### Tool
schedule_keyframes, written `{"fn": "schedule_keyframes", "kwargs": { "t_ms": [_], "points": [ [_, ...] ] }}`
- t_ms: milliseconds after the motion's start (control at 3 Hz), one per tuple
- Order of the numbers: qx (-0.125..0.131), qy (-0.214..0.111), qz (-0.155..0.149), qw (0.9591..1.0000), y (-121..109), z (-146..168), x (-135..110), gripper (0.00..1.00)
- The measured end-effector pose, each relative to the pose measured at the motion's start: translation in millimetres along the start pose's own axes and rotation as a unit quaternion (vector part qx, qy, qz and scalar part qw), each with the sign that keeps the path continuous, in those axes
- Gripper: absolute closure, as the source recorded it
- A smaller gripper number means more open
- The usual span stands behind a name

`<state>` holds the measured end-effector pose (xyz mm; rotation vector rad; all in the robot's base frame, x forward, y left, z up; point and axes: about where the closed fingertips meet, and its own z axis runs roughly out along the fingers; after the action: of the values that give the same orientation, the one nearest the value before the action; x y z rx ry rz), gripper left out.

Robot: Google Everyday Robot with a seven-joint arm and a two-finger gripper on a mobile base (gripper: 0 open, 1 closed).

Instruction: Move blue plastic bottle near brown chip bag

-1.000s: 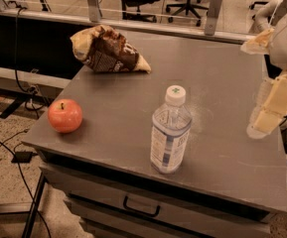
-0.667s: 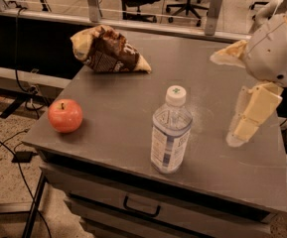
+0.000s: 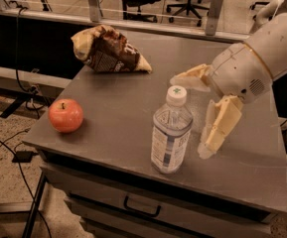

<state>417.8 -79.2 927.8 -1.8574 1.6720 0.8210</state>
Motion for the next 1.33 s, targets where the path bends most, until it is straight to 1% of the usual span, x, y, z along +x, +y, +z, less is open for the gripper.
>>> {"fn": "schedule_keyframes", "kwargs": {
  "t_ms": [333,667,1333],
  "points": [
    [-0.003,-0.012,0.0,0.9999,-0.6,2.0,-5.2,0.0],
    [-0.001,-0.012,-0.002,0.9999,-1.2,2.8,-7.4,0.18],
    [0.003,-0.011,-0.005,0.9999,-2.1,4.2,-11.8,0.65]
  ]
}}
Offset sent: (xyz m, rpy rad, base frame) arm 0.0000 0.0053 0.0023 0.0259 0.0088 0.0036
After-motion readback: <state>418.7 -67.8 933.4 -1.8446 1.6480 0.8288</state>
